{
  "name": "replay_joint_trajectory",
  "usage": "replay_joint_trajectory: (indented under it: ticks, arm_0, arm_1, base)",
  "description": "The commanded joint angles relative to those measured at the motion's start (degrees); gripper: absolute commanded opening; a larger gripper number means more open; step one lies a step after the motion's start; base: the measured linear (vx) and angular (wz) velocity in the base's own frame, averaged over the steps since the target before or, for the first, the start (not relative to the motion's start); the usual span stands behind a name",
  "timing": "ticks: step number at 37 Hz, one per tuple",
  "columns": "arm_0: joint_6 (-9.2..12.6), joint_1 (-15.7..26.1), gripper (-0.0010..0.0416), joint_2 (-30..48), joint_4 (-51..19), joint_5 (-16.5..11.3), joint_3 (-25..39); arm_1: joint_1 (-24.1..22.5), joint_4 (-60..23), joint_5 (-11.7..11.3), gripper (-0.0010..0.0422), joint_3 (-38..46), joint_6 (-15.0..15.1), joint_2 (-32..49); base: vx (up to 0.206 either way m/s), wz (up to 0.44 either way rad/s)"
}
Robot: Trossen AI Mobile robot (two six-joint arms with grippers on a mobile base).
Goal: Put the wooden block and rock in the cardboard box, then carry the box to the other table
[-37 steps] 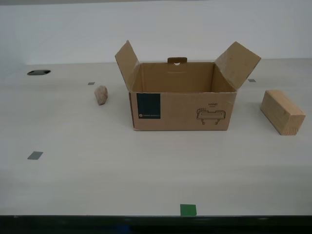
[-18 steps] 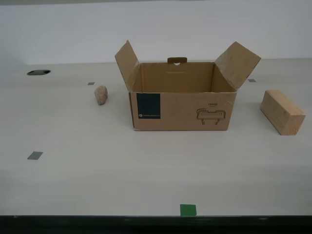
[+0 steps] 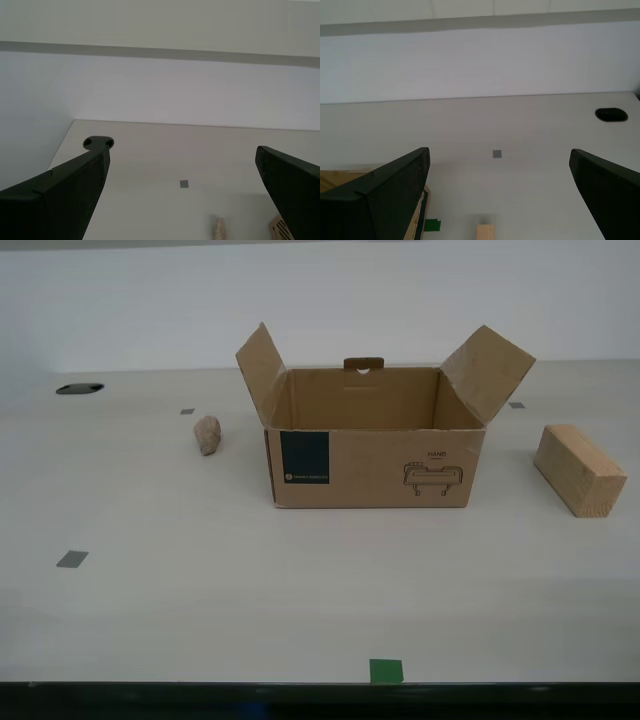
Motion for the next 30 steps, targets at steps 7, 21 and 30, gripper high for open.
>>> replay_joint_trajectory:
  ticks: [7, 21, 30]
  arm_0:
    - [1.1, 0.0, 0.039, 0.0, -6.2, 0.0, 5.9]
    - [3.5, 0.0, 0.039, 5.2, -22.9, 0.0, 17.3]
    - [3.5, 0.0, 0.039, 10.5, -31.5, 0.0, 23.4]
  arm_1:
    - [-0.1, -11.7, 0.0, 0.04, 7.1, -0.2, 3.4]
    - [-0.8, -16.7, 9.9, 0.04, 13.5, -0.1, 10.1]
    - [-4.2, -17.1, 9.9, 0.04, 14.3, -0.2, 13.6]
  base:
    - [0.0, 0.0]
    - [0.0, 0.0]
    - [0.0, 0.0]
